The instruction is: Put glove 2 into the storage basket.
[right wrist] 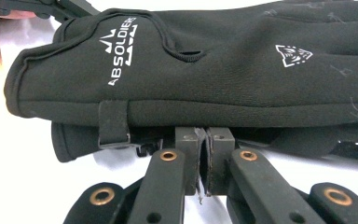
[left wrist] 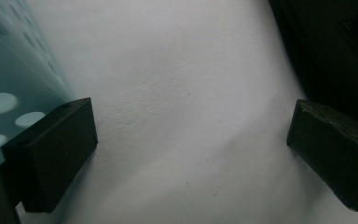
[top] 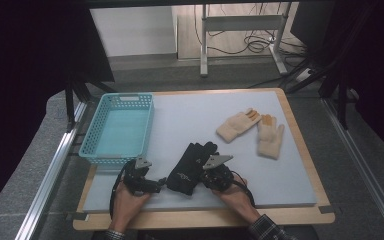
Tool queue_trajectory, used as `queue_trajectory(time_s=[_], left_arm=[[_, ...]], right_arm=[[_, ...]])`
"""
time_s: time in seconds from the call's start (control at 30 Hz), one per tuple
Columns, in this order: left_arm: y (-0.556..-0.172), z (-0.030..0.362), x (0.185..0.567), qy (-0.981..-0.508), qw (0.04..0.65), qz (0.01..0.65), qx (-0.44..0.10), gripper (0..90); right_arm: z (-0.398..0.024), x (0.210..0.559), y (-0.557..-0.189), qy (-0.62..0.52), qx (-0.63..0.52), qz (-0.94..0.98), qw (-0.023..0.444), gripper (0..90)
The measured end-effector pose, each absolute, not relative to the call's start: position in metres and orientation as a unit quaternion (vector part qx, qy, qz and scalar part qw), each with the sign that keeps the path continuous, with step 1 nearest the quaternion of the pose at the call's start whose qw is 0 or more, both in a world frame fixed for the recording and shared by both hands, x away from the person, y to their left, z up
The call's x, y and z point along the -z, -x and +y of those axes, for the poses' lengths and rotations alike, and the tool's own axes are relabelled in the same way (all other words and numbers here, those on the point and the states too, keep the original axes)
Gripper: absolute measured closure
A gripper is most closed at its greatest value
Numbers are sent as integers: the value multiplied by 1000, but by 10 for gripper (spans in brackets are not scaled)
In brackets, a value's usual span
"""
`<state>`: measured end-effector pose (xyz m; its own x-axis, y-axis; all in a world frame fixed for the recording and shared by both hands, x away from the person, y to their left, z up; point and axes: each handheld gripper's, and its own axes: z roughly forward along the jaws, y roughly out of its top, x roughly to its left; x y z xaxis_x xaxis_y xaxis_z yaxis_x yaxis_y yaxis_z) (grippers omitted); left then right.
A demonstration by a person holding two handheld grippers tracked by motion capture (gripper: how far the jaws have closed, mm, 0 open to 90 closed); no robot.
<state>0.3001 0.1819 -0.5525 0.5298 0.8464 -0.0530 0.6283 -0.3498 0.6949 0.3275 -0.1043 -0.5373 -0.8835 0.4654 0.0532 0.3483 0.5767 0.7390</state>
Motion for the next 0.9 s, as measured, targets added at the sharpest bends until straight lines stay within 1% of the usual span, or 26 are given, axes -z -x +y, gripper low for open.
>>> queue_trajectory(time_s=[0.13, 0.23, 0.3, 0.33, 0.37, 0.4, 0.43, 0.47, 0.57, 0.6, 0.63, 0.7, 0.73, 0.77, 0.8, 0.83, 0.87, 0.9], left_arm=[[-300, 182, 552, -806, 340, 458, -160, 20], [-300, 182, 553, -806, 340, 458, -160, 20], [-300, 182, 553, -806, 340, 458, -160, 20], [-300, 182, 553, -806, 340, 458, -160, 19], [-300, 182, 553, -806, 340, 458, -160, 19], [-300, 182, 553, -806, 340, 458, -160, 20], [-300, 182, 553, -806, 340, 458, -160, 20], [-300, 182, 553, -806, 340, 458, -160, 20], [-300, 182, 553, -806, 340, 458, -160, 20], [-300, 182, 553, -806, 340, 458, -160, 20], [-300, 182, 553, -806, 340, 458, -160, 20], [-300, 182, 553, -806, 340, 458, -160, 20], [-300, 182, 553, -806, 340, 458, -160, 20], [-300, 182, 553, -806, 340, 458, -160, 19], [-300, 182, 553, -806, 340, 458, -160, 20], [-300, 182, 553, -806, 340, 458, -160, 19], [-300, 182, 553, -806, 340, 458, -160, 20], [-300, 182, 553, -806, 340, 458, -160, 19]], right_arm=[[-110, 533, -326, -229, -395, 887, 64, 819], [-118, 529, -324, -233, -398, 885, 69, 797], [-131, 524, -325, -242, -400, 880, 83, 758], [-144, 520, -327, -256, -400, 874, 97, 718], [-144, 520, -327, -256, -400, 874, 97, 718], [-160, 518, -331, -273, -400, 868, 107, 672], [-160, 518, -331, -273, -400, 868, 107, 672], [-168, 517, -332, -281, -400, 865, 114, 641], [-188, 515, -336, -305, -396, 857, 122, 515], [-204, 517, -337, -321, -390, 852, 137, 435], [-204, 517, -337, -321, -390, 852, 137, 435], [-218, 520, -339, -337, -386, 845, 153, 352], [-231, 525, -341, -357, -385, 836, 161, 297], [-231, 525, -341, -357, -385, 836, 161, 297], [-243, 530, -344, -376, -377, 828, 174, 258], [-243, 530, -344, -376, -377, 828, 174, 258], [-249, 529, -346, -389, -379, 822, 171, 230], [-249, 529, -346, -389, -379, 822, 171, 230]])
